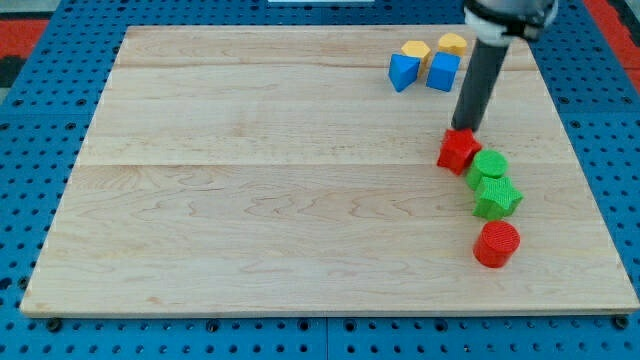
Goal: Adjust the red star and green blocks to form diagonal line
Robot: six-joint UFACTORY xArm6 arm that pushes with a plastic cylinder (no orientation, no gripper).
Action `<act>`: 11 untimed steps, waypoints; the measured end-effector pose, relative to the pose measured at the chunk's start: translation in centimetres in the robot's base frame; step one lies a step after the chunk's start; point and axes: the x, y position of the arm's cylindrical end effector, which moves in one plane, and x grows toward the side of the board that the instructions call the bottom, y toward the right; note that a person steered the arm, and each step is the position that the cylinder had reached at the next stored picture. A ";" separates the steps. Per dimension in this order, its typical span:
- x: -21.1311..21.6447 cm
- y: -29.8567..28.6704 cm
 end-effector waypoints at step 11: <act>8.3 -6.5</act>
